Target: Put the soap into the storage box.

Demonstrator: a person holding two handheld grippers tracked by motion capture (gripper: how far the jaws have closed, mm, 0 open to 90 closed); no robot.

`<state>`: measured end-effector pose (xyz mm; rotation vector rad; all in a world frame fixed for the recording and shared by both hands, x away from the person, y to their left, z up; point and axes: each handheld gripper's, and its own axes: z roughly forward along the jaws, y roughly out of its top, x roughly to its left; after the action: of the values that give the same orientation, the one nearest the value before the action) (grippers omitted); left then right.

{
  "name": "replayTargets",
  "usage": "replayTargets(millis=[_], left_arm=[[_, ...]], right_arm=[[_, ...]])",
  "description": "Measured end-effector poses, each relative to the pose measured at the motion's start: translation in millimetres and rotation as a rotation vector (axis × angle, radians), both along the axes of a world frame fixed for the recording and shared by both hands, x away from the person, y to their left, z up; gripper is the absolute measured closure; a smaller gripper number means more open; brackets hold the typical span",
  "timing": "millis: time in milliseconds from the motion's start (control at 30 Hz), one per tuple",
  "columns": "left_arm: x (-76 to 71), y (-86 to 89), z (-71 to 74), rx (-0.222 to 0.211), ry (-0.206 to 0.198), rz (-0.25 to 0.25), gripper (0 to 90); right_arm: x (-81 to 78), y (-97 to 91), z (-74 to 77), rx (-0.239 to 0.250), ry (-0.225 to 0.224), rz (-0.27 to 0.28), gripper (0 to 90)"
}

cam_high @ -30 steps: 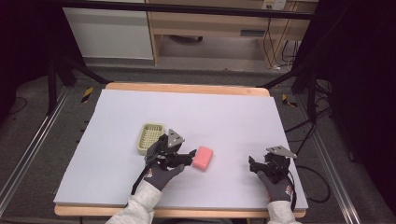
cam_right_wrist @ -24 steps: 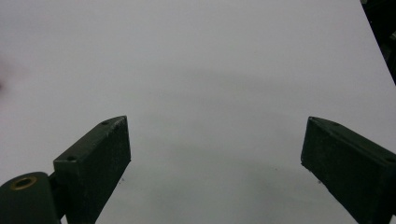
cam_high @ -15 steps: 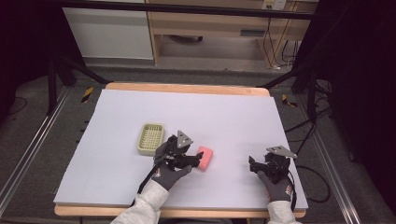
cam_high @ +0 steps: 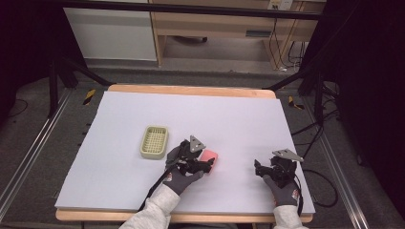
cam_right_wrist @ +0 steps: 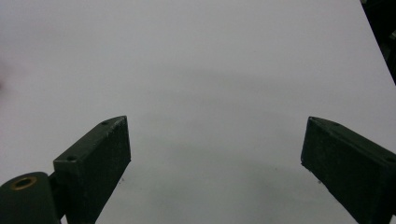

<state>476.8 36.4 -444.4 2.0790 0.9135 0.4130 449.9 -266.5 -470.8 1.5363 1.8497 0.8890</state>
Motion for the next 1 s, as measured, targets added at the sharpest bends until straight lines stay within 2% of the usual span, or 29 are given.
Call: replayTargets(millis=[467,700,1000], left_arm=[[5.7,-13.7,-13.5,0.033,0.029,-0.002,27.5],[8.2,-22.0,-19.9,0.067,0.032,-0.001,27.4],[11.8,-24.6,-26.0,0.09,0.046,0.014,27.4]], right_arm=[[0.3,0.4,-0.5,-0.004,0.003,0.0,8.5],[0.3,0.3,-0.4,-0.002,0.003,-0.001,8.5],[0.6,0.7,-0.7,-0.005,0.003,0.0,8.5]])
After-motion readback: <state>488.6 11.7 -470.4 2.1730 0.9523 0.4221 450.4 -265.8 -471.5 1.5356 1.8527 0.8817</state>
